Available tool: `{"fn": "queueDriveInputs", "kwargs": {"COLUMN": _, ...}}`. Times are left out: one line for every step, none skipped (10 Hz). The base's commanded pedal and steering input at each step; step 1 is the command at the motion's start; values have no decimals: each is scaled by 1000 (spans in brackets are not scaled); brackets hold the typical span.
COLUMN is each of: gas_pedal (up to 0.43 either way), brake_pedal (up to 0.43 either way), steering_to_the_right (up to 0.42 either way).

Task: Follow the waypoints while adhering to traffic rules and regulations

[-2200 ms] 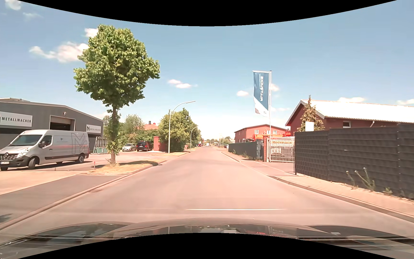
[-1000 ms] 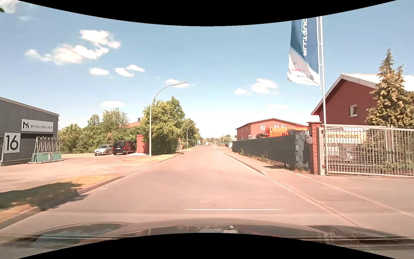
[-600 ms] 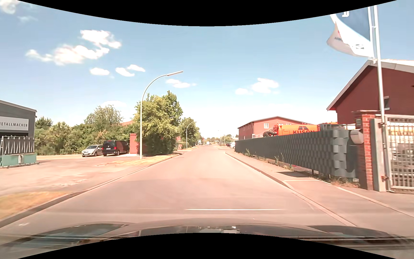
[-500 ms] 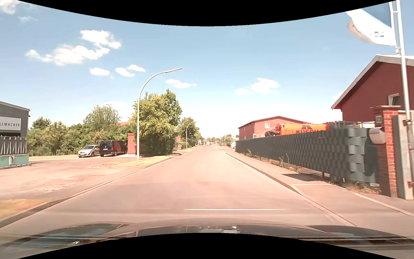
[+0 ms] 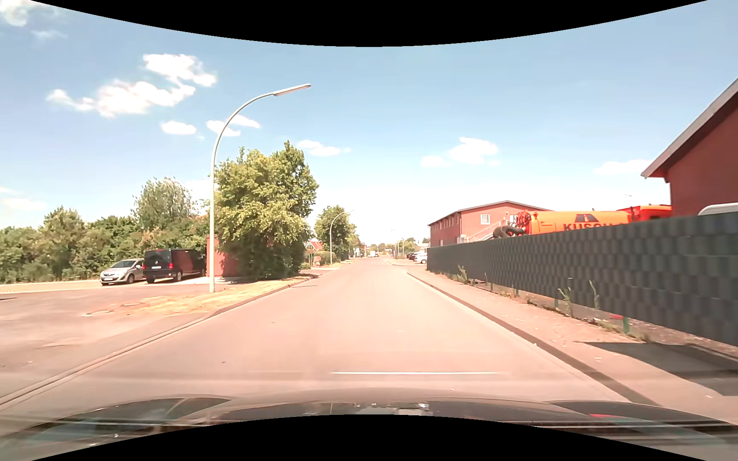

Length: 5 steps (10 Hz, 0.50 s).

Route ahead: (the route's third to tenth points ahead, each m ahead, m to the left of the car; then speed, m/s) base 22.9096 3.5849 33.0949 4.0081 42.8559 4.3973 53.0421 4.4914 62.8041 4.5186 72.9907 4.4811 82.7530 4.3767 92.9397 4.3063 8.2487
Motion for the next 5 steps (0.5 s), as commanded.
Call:
{"fn": "queueDriveInputs", "kwargs": {"gas_pedal": 118, "brake_pedal": 0, "steering_to_the_right": -7}}
{"fn": "queueDriveInputs", "kwargs": {"gas_pedal": 110, "brake_pedal": 0, "steering_to_the_right": -7}}
{"fn": "queueDriveInputs", "kwargs": {"gas_pedal": 110, "brake_pedal": 0, "steering_to_the_right": -7}}
{"fn": "queueDriveInputs", "kwargs": {"gas_pedal": 98, "brake_pedal": 0, "steering_to_the_right": -8}}
{"fn": "queueDriveInputs", "kwargs": {"gas_pedal": 87, "brake_pedal": 0, "steering_to_the_right": -10}}
